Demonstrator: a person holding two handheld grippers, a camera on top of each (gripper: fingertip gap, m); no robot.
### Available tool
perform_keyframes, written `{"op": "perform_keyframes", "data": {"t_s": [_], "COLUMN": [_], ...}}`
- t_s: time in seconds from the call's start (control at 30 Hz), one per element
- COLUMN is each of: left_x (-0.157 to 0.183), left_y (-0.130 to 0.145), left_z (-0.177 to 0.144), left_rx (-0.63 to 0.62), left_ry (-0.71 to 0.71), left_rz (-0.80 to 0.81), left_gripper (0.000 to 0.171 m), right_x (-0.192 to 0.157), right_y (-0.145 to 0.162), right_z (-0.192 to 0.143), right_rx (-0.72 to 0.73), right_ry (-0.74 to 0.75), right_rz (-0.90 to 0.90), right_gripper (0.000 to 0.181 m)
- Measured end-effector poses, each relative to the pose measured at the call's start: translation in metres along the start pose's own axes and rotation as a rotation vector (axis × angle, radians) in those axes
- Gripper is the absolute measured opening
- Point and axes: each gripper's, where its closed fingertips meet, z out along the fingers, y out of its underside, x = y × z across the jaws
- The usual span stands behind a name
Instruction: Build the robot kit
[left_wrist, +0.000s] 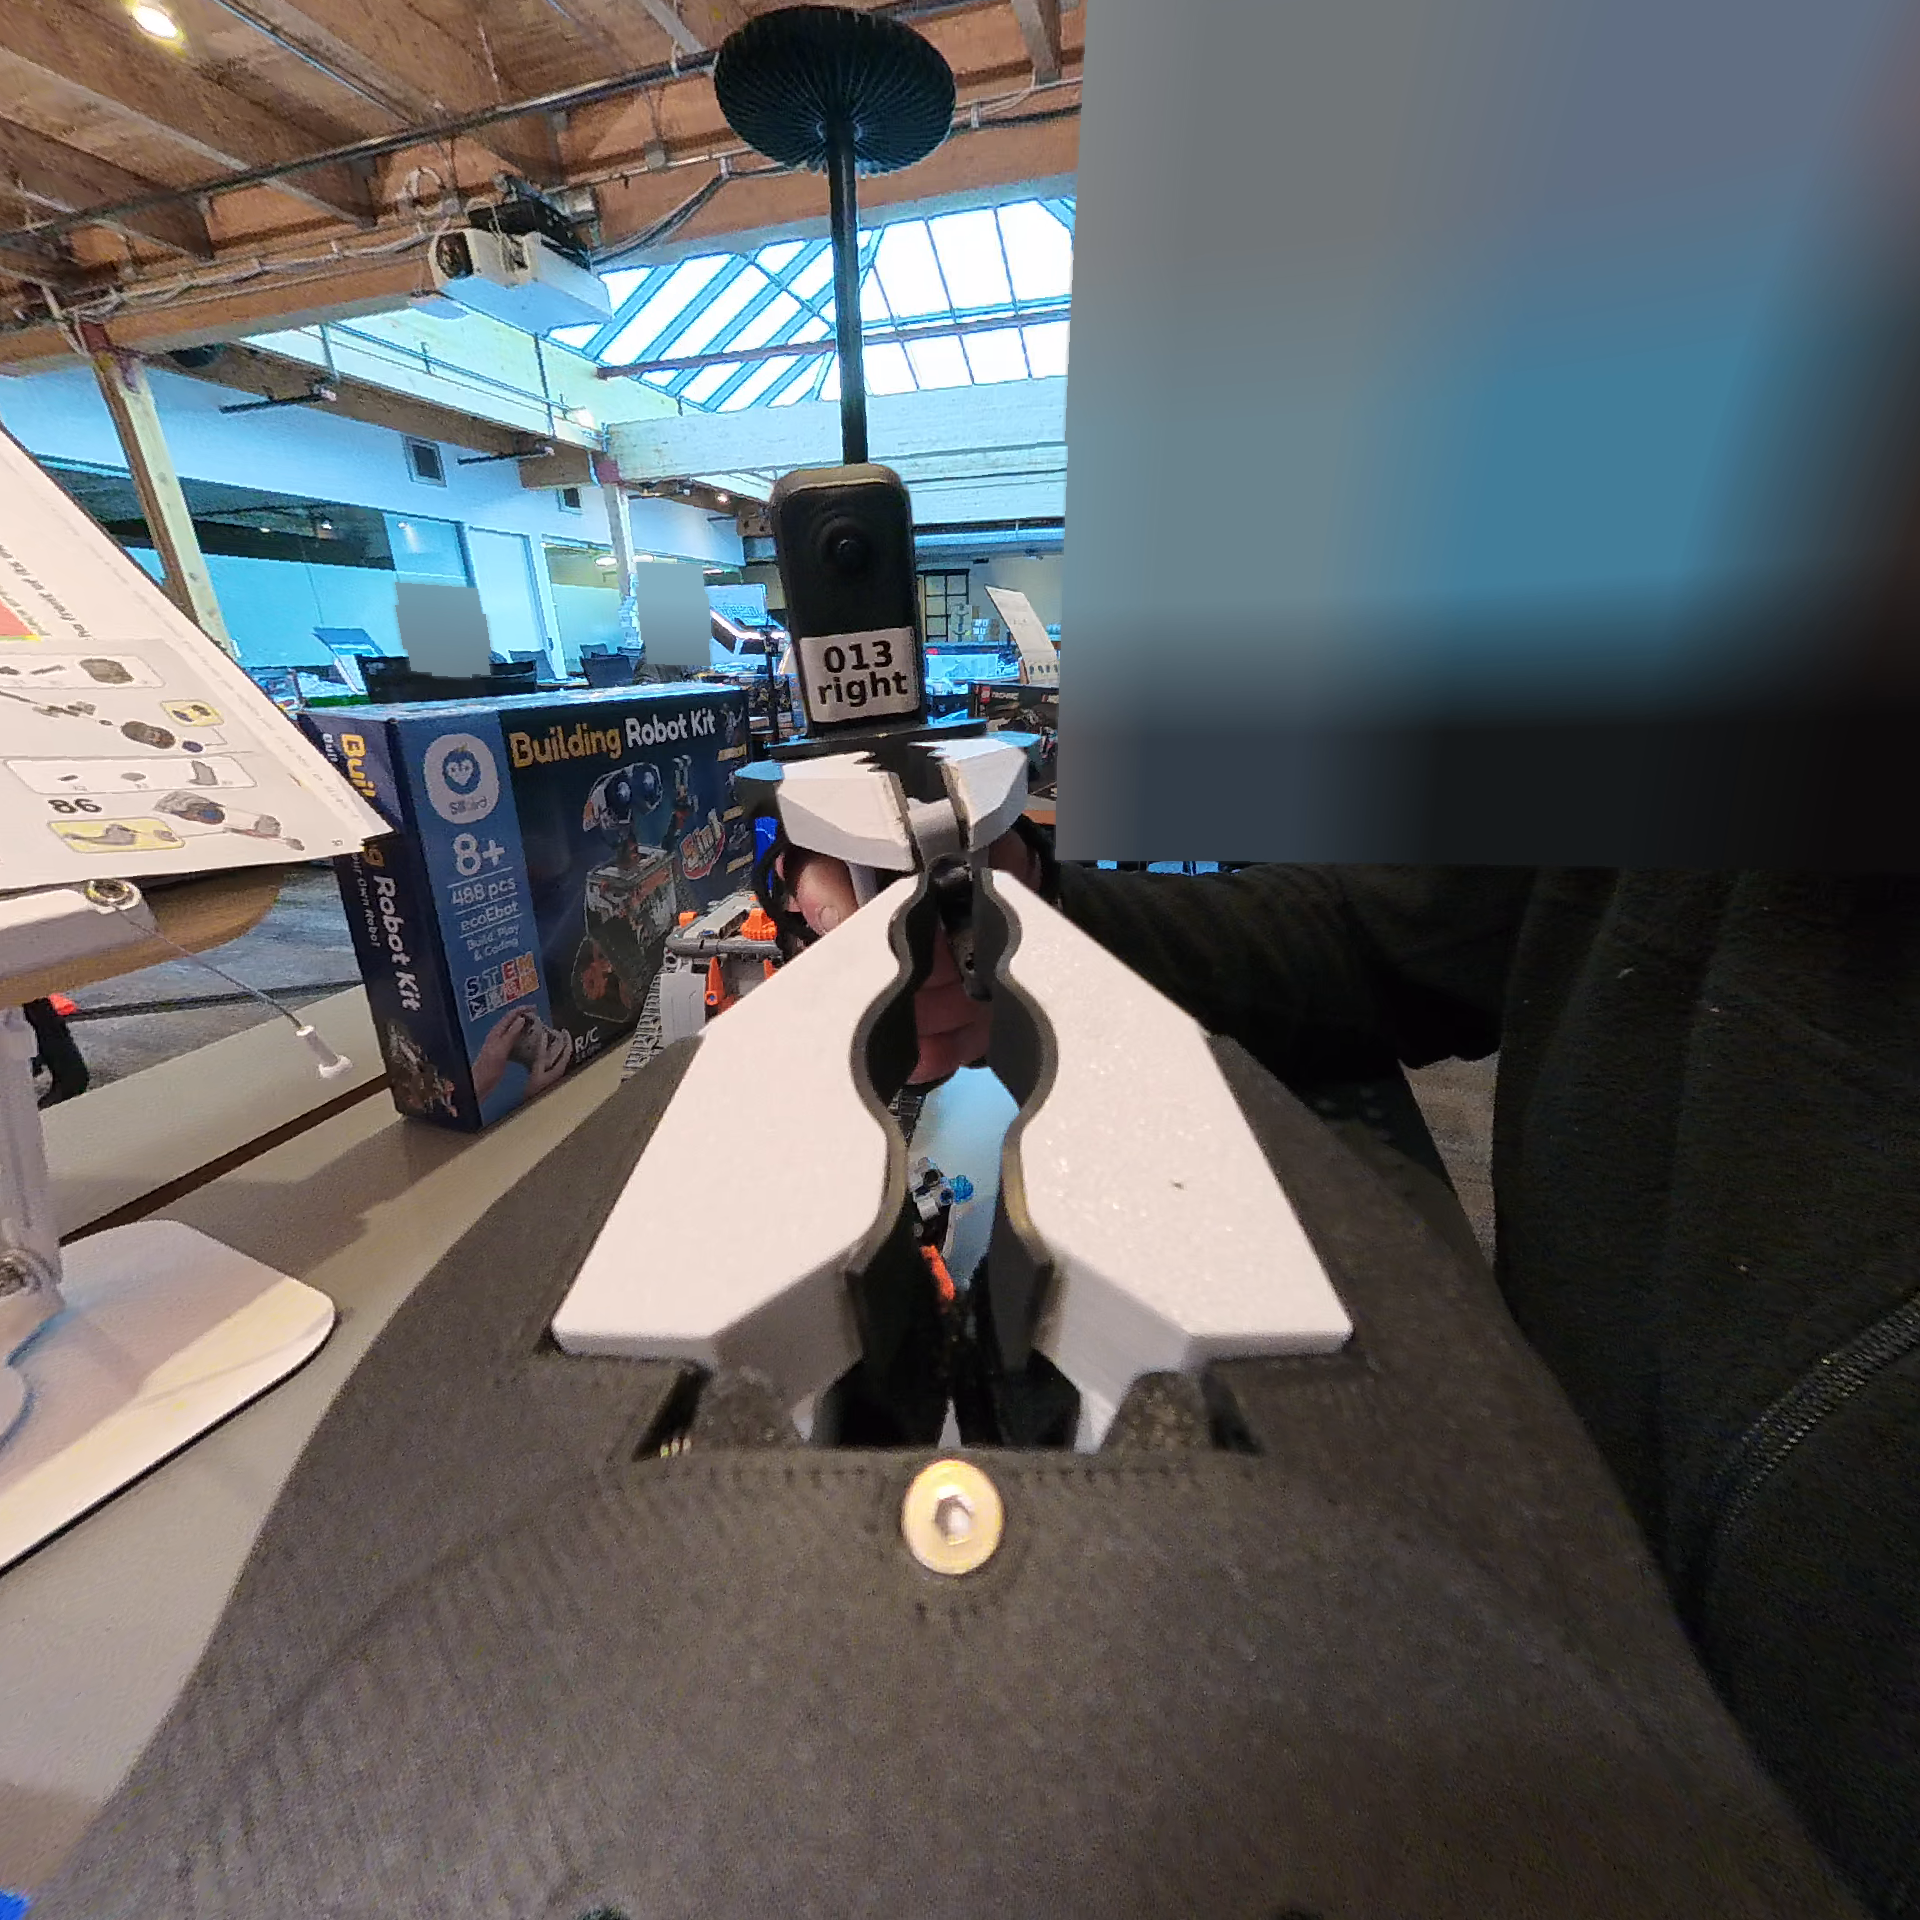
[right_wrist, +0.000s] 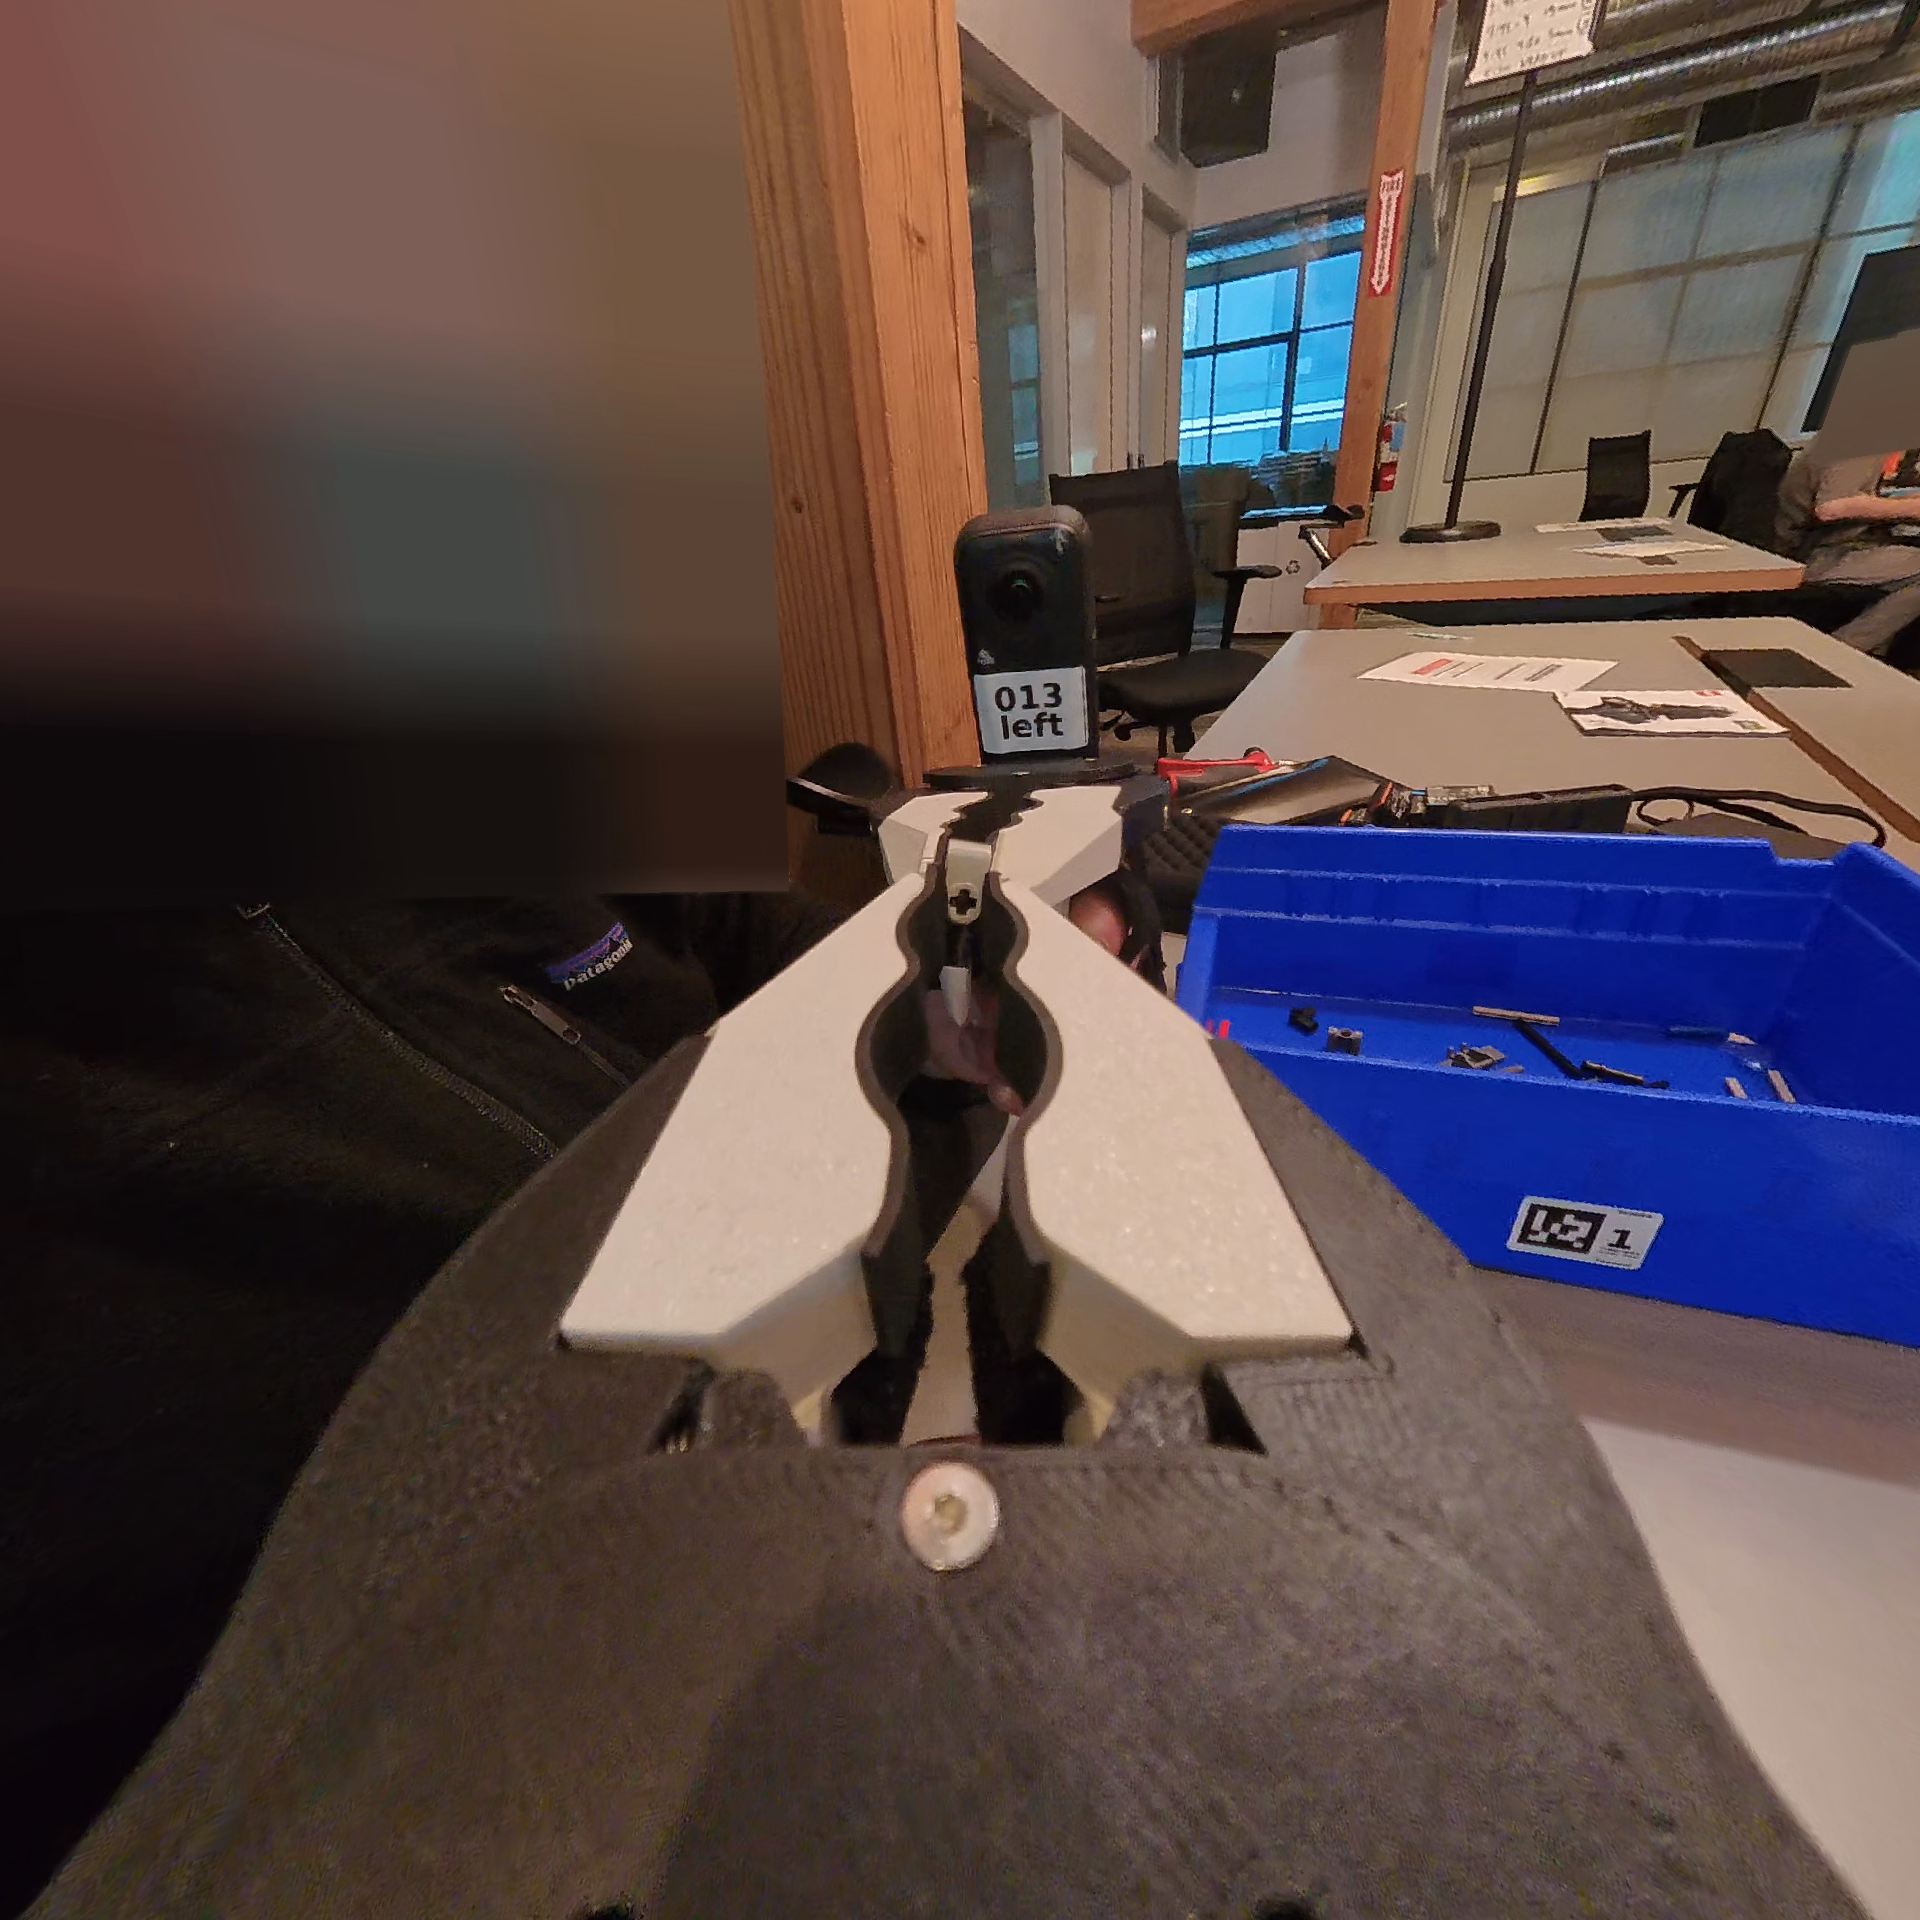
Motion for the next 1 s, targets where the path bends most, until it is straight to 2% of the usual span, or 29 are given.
{"op": "perform_keyframes", "data": {"t_s": [0.3,0.4,1.0], "left_x": [-0.014,-0.017,-0.011], "left_y": [-0.001,-0.004,0.0], "left_z": [-0.002,-0.004,-0.002], "left_rx": [0.03,0.057,0.015], "left_ry": [-0.017,-0.007,-0.006], "left_rz": [-0.108,-0.154,-0.083], "left_gripper": [0.004,0.003,0.003], "right_x": [0.013,0.017,0.011], "right_y": [-0.008,-0.007,-0.002], "right_z": [-0.006,-0.008,-0.005], "right_rx": [0.009,-0.047,-0.108], "right_ry": [0.072,0.133,0.114], "right_rz": [0.016,-0.017,0.044], "right_gripper": [0.009,0.0,0.0]}}
